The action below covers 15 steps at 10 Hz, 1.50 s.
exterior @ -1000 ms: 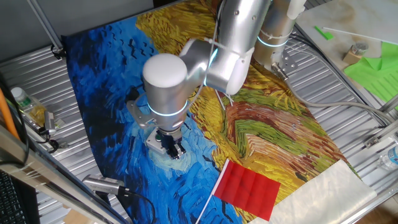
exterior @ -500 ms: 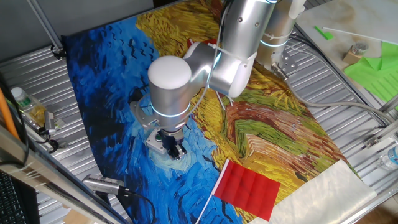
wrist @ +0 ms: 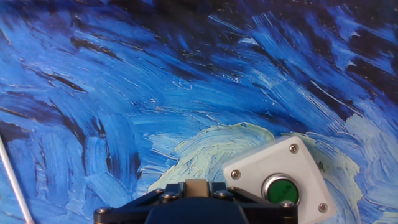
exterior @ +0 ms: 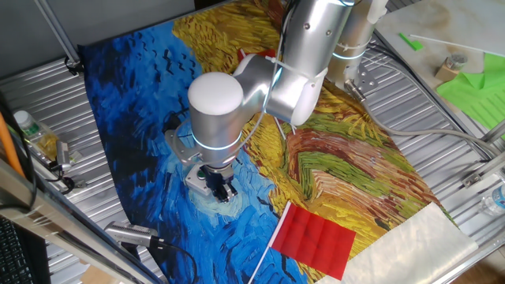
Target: Pick up the small block on the left and move it to the right
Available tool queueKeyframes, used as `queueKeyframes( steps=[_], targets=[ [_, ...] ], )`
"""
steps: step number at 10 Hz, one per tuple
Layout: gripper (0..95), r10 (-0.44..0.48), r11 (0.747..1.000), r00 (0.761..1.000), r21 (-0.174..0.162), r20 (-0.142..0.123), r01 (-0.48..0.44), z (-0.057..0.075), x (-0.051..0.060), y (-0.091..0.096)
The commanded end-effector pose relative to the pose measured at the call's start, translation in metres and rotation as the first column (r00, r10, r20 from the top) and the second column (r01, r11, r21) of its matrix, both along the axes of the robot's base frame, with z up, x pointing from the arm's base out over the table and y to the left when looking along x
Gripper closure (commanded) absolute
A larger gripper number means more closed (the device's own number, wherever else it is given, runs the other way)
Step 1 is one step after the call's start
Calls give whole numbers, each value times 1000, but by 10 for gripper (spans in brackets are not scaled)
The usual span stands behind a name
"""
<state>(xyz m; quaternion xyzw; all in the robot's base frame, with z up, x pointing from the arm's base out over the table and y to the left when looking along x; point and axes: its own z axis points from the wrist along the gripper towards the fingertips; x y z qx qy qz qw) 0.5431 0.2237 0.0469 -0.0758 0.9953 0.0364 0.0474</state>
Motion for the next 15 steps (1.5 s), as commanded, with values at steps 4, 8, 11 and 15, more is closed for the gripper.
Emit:
queueKeyframes(
  steps=[4, 8, 11, 15],
  targets=[
    [760, 10, 1000, 1000, -3, 0, -10, 1, 0, 0],
    [760, 22, 1000, 1000, -4, -2, -22, 11, -2, -3],
    [760, 20, 1000, 1000, -1, -17, -20, 44, -5, -6],
    [760, 21, 1000, 999, -2, -48, -21, 86, -12, -6]
  ],
)
